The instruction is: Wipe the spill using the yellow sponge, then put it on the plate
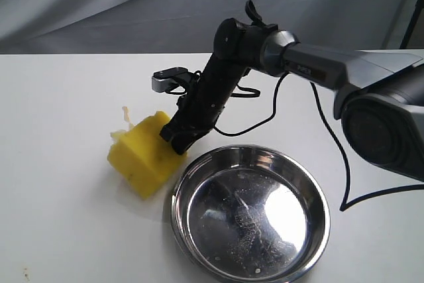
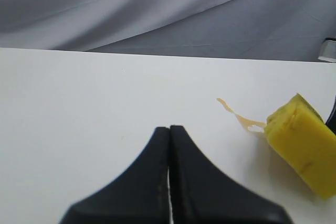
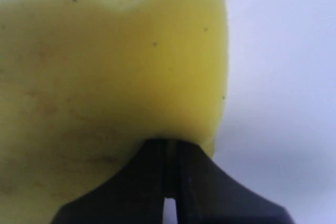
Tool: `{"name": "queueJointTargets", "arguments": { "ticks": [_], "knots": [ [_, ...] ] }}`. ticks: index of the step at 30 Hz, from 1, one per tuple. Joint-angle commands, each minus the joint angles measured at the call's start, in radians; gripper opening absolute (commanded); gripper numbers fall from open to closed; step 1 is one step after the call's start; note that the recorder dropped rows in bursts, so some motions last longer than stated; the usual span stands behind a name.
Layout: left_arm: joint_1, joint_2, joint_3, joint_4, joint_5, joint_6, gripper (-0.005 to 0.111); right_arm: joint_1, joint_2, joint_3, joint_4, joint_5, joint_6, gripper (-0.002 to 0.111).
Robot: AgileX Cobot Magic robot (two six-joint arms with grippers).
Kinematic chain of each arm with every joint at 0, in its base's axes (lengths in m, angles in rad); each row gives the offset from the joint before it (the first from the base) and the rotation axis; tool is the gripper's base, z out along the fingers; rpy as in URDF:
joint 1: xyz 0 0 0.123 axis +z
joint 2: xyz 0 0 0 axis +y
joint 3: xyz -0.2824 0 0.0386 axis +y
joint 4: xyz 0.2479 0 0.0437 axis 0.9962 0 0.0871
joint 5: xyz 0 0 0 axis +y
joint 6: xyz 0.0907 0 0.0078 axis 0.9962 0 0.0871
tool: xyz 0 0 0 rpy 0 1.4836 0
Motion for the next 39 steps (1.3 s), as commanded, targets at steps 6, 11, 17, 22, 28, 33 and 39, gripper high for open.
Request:
{"name": "queueJointTargets", "arguments": {
  "ticks": [6, 11, 17, 22, 28, 33, 39],
  "knots": [
    [-0.005, -0.002, 0.005, -0.011, -0.01, -0.005, 0.0, -0.003, -0.022, 0.005, -0.092, 0.043, -0.006, 0.0],
    [-0.005, -0.002, 0.005, -0.011, -0.01, -0.005, 0.0, -0.003, -0.055, 0.005, -0.086, 0.043, 0.007, 0.0],
    [-0.005, -0.002, 0.005, -0.011, -0.01, -0.005, 0.0, 0.005, -0.051, 0.005, -0.08, 0.043, 0.05, 0.0],
    [-0.005, -0.002, 0.005, -0.011, -0.01, -0.005, 0.0, 0.008, -0.051, 0.005, -0.08, 0.023, 0.084, 0.015],
    [-0.005, -0.002, 0.005, -0.011, -0.01, -0.005, 0.0, 0.008, -0.064, 0.005, -0.078, 0.012, 0.084, 0.034],
    [-0.005, -0.002, 0.005, -0.011, -0.01, -0.005, 0.0, 0.008, -0.064, 0.005, -0.078, 0.01, 0.084, 0.045],
    [-0.005, -0.002, 0.005, -0.011, -0.01, -0.005, 0.0, 0.008, -0.072, 0.005, -0.078, 0.01, 0.084, 0.063]
  ]
}}
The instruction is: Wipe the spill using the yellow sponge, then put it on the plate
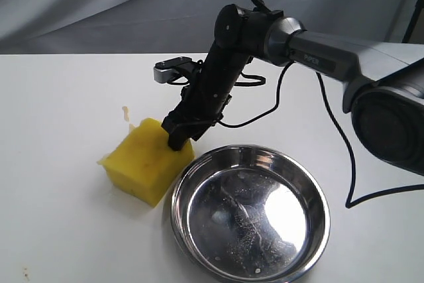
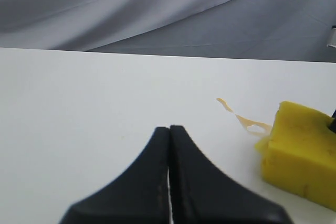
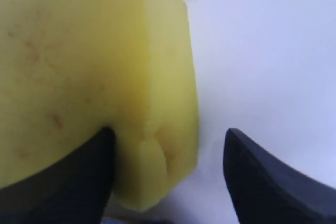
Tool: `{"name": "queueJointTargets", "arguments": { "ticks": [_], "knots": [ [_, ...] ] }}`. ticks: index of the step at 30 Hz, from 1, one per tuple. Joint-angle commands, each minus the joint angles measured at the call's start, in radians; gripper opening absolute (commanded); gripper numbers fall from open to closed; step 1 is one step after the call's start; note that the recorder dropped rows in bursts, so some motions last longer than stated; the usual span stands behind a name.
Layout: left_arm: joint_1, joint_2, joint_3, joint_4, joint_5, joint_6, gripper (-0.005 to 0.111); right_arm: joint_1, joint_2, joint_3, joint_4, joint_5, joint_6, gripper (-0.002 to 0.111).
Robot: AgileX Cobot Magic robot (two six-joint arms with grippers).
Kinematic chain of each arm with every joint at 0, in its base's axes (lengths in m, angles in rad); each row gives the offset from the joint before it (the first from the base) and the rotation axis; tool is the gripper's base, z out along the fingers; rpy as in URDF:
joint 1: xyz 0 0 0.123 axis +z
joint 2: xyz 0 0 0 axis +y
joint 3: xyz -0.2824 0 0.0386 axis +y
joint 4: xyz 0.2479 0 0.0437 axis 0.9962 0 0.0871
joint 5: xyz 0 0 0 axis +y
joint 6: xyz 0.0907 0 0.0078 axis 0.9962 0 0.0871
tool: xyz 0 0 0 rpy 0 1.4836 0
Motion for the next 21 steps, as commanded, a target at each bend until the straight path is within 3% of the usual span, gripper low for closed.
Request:
{"name": "queueJointTargets", "arguments": {
  "ticks": [1, 7, 21],
  "knots": [
    [-0.005, -0.002, 0.005, -0.011, -0.01, -0.005, 0.0, 0.004, -0.023, 0.005, -0.002, 0.0, 0.0, 0.065],
    [-0.005, -0.002, 0.005, -0.011, -0.01, -0.005, 0.0, 0.002, -0.057, 0.005, -0.002, -0.018, 0.0, 0.071],
    [-0.005, -0.002, 0.005, -0.011, -0.01, -0.005, 0.0, 0.035, -0.15, 0.005, -0.013, -0.082, -0.07, 0.07]
  ]
}}
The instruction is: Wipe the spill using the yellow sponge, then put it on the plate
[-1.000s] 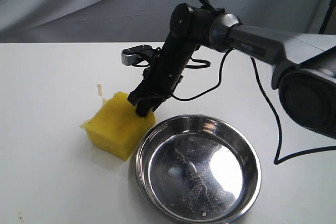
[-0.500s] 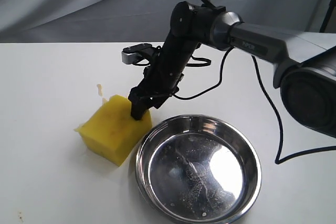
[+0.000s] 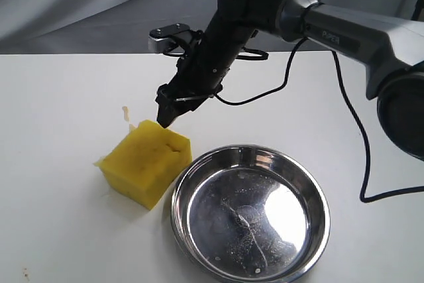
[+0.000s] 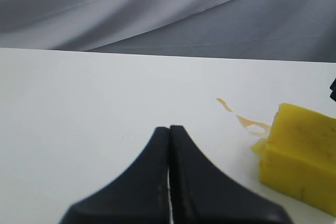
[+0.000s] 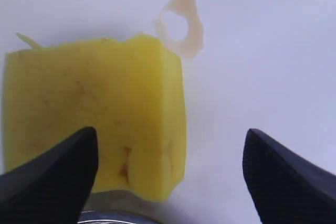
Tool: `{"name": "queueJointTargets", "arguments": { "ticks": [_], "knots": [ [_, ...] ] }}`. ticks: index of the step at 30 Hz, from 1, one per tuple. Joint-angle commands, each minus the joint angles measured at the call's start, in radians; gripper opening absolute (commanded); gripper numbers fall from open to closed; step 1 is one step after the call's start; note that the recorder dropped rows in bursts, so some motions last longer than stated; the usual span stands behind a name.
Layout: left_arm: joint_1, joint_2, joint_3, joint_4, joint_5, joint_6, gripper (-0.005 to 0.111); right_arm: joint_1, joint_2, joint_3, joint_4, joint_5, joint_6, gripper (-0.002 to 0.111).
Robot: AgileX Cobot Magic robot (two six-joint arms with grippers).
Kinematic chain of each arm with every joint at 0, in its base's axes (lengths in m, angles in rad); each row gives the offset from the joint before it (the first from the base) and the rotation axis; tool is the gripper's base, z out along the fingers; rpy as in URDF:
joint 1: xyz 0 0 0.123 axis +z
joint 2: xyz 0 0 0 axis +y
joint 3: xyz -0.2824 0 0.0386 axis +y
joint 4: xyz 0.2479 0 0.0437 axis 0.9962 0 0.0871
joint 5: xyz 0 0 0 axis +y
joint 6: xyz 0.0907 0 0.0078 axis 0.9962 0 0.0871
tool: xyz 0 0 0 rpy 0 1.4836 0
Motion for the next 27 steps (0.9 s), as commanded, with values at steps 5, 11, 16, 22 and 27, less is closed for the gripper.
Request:
{"name": "queueJointTargets", "arguments": {
  "ticks": [5, 11, 16, 22, 27],
  "knots": [
    [-0.005, -0.002, 0.005, -0.011, -0.01, -0.005, 0.0, 0.115, -0.081, 0.001, -0.087, -0.05, -0.13, 0.066],
    [-0.005, -0.002, 0.005, -0.011, -0.01, -0.005, 0.0, 0.244, -0.05, 0.008, -0.276, -0.057, -0.132, 0.064],
    [-0.005, -0.002, 0.005, -0.011, -0.01, -0.005, 0.0, 0.308, -0.004, 0.008, -0.298, -0.075, -0.12, 0.064],
    [-0.005, -0.002, 0.005, -0.011, -0.01, -0.005, 0.0, 0.294, 0.046, 0.008, -0.377, -0.077, 0.014, 0.064],
    [-0.005, -0.002, 0.005, -0.011, -0.01, -0.005, 0.0, 0.295, 0.055, 0.006, -0.386, -0.073, 0.057, 0.064]
  ]
}}
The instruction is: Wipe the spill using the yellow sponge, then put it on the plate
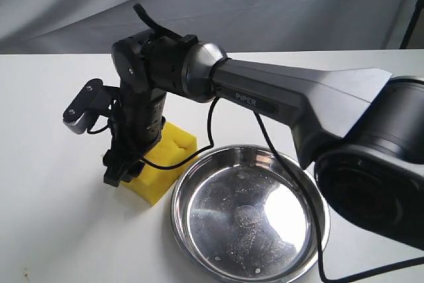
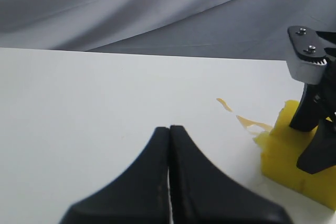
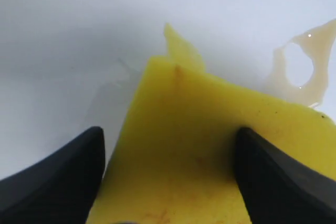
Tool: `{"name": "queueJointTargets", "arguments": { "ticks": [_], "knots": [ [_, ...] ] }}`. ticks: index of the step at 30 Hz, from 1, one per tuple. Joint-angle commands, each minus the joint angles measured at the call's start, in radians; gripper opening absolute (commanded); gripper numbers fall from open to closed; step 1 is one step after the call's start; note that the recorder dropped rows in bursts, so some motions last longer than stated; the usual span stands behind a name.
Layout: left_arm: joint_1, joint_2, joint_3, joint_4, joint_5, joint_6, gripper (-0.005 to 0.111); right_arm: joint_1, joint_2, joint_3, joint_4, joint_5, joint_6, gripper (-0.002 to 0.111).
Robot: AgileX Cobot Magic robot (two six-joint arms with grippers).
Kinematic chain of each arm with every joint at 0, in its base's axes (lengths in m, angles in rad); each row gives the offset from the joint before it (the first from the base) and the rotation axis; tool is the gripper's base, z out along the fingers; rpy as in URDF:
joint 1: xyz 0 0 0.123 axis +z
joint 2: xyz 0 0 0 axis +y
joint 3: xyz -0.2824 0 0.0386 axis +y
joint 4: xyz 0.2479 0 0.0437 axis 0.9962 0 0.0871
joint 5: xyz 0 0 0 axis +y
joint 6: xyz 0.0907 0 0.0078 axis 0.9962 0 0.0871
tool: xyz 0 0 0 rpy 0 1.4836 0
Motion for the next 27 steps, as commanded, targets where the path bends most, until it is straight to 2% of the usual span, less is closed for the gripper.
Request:
{"name": "queueJointTargets", "arguments": {
  "ticks": [1, 10, 13, 15, 18, 25, 27],
  "knots": [
    [-0.005, -0.002, 0.005, -0.011, -0.01, -0.005, 0.0, -0.009, 0.007, -0.006, -0.005, 0.013, 0.027, 0.064],
    [-0.005, -0.002, 0.005, -0.011, -0.01, -0.005, 0.0, -0.009, -0.101, -0.006, -0.005, -0.017, 0.047, 0.065],
    [-0.005, -0.002, 0.005, -0.011, -0.01, -0.005, 0.0, -0.009, -0.112, -0.006, -0.141, -0.021, 0.143, 0.074],
    [-0.005, -0.002, 0.005, -0.011, -0.01, -0.005, 0.0, -0.012, -0.1, -0.006, -0.213, -0.026, 0.209, 0.075],
    [-0.005, -0.002, 0.005, -0.011, -0.01, -0.005, 0.0, -0.012, -0.066, -0.006, -0.268, -0.028, 0.306, 0.075],
    [-0.005, -0.002, 0.005, -0.011, -0.01, -0.005, 0.0, -0.012, 0.024, -0.004, -0.263, -0.006, 0.329, 0.075],
    [-0.005, -0.002, 0.005, -0.011, -0.01, -0.005, 0.0, -0.012, 0.024, -0.004, -0.263, -0.006, 0.329, 0.071]
  ]
}}
